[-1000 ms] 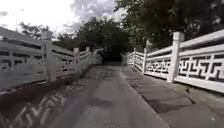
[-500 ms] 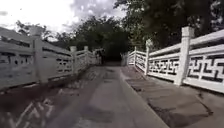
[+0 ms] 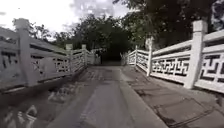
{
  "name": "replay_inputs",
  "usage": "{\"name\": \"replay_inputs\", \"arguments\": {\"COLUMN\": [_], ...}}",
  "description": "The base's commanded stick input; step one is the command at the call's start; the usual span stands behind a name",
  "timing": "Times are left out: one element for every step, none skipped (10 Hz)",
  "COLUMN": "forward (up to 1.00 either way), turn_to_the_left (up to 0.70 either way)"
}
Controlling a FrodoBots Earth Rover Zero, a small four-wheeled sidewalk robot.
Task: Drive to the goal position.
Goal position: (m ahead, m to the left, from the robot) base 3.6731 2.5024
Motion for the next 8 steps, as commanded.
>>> {"name": "replay_inputs", "arguments": {"forward": [0.7,0.7,0.7,0.7,0.7,0.7,0.7,0.7], "turn_to_the_left": [0.0,0.0,0.0,0.0,0.0,0.0,0.0,0.0]}}
